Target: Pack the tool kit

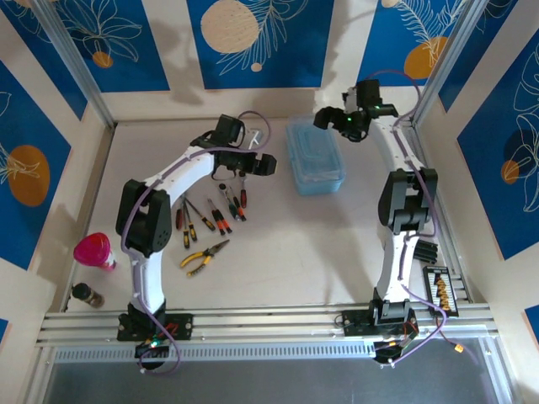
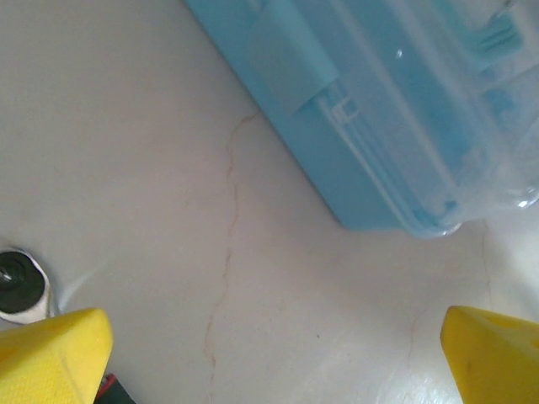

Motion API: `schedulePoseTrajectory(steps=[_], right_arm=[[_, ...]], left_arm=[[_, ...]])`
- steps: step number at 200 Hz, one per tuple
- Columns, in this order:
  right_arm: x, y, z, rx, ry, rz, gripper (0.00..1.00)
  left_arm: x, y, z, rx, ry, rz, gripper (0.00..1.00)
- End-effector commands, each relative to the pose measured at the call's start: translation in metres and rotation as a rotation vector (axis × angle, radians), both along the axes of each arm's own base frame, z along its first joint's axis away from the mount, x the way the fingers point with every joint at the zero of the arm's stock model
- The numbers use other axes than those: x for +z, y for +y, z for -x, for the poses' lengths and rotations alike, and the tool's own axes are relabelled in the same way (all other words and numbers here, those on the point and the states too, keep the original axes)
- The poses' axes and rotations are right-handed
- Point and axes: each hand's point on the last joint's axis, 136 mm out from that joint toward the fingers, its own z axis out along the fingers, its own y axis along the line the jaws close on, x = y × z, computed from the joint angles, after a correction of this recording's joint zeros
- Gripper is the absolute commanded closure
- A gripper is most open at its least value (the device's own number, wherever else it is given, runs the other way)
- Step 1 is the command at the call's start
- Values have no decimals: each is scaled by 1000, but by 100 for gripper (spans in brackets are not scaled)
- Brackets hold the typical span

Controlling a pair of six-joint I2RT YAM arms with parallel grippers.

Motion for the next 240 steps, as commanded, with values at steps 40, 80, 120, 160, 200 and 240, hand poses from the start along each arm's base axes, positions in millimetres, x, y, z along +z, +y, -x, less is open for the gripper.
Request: schedulePoseTrajectory(steps=[40, 80, 120, 160, 200, 240], right_arm=[[-58, 10, 15, 154, 159, 200, 1], [-77, 19, 25, 188, 207, 251, 1], [-91, 26, 49, 151, 292, 165, 15], [-89, 20, 93, 94, 337, 46, 37], [-79, 8, 155, 35, 370, 67, 46], [-78, 13, 200, -24, 372, 0, 47]], left_arm=[[-15, 26, 22, 43, 49, -36, 0], [-18, 42, 32, 63, 57, -39, 0], [-11, 50, 40, 73, 44, -35, 0], [-4, 57, 47, 79, 35, -32, 0], [0, 58, 56, 81, 40, -13, 0], [-4, 56, 66, 83, 58, 22, 0]])
